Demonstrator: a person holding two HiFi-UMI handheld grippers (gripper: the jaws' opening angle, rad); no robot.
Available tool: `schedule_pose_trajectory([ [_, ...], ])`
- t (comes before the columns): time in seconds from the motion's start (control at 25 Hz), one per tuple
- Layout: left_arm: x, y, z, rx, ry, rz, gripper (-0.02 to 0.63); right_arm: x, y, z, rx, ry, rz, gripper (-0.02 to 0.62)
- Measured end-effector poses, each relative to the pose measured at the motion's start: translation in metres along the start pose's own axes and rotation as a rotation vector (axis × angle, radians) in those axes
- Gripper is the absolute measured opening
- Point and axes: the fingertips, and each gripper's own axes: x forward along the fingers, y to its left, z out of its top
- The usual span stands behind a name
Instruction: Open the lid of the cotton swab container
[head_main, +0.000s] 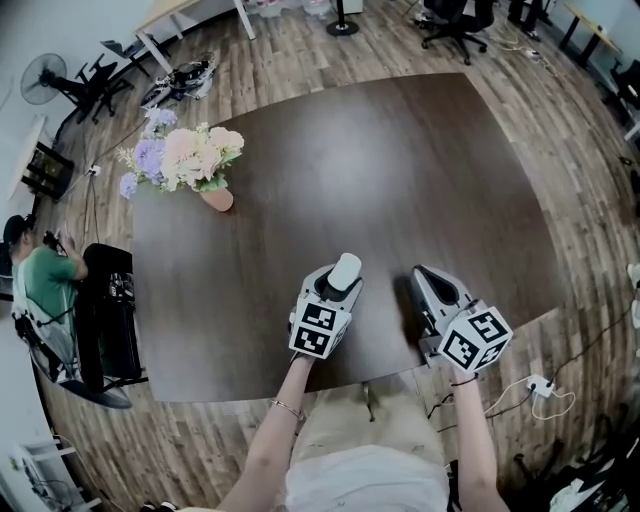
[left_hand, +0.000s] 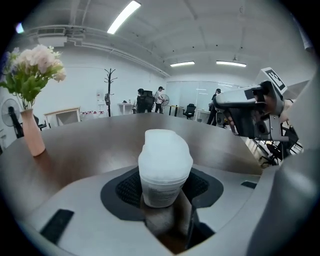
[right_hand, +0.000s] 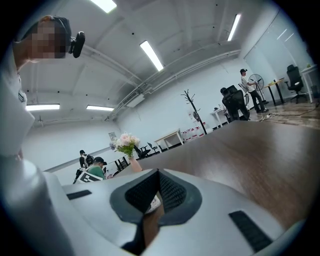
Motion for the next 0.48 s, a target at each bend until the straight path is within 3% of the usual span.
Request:
schedule_pose_trajectory([
  [0.24,-0.004,-0.001,0.005,0.029,0.019,-0.052,0.221,0.003,0.002,0.005,-0.016,-0.003,0.007,0.021],
  [0.48,-0.029,-0.01,0.031,0.054,0.008,-0.156,0.218,0.011,0.014,0.019,-0.043,-0.016,0.056,0.021],
])
